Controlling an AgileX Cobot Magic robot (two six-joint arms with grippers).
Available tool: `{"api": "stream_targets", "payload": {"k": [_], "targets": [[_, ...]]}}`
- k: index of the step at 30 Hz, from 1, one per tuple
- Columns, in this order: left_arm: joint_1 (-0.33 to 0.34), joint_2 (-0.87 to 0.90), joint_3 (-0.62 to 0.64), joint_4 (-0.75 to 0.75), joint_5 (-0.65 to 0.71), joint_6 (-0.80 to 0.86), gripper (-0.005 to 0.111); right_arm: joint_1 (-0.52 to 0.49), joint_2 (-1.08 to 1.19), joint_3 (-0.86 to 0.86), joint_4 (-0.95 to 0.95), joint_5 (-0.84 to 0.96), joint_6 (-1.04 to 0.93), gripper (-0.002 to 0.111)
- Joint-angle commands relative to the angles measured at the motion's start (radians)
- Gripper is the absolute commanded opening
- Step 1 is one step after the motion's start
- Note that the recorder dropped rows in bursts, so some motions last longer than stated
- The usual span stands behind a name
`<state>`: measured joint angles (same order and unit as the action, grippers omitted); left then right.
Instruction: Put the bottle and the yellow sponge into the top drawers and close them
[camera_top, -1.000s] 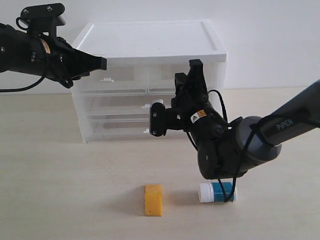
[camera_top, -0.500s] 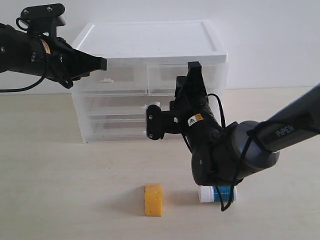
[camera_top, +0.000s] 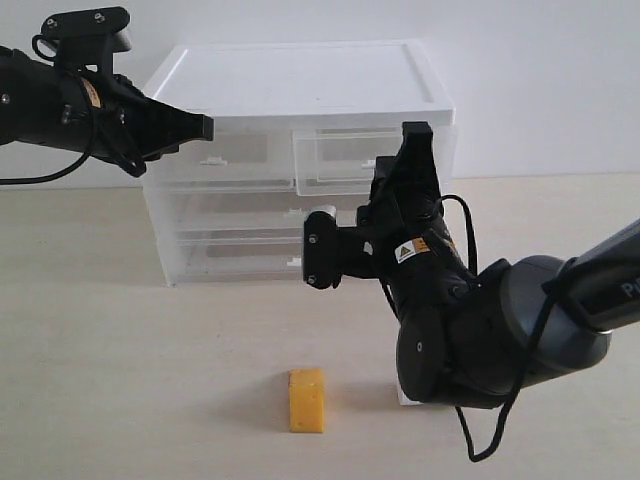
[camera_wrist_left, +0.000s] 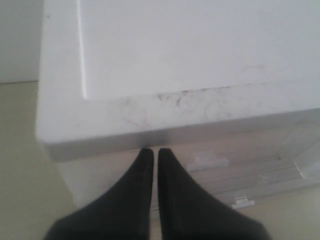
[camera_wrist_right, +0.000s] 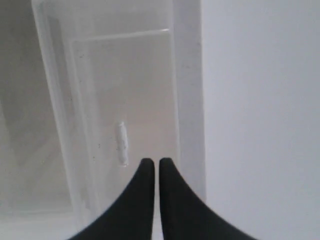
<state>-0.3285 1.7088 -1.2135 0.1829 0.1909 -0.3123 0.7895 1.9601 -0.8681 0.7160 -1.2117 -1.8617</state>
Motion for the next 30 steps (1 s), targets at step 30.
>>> {"api": "stream_targets", "payload": {"k": [30], "targets": [[0.005, 0.022, -0.007, 0.008, -0.064, -0.003, 0.004, -0.074, 0.042, 0.007, -0.119, -0.003, 0.019, 0.03]]}}
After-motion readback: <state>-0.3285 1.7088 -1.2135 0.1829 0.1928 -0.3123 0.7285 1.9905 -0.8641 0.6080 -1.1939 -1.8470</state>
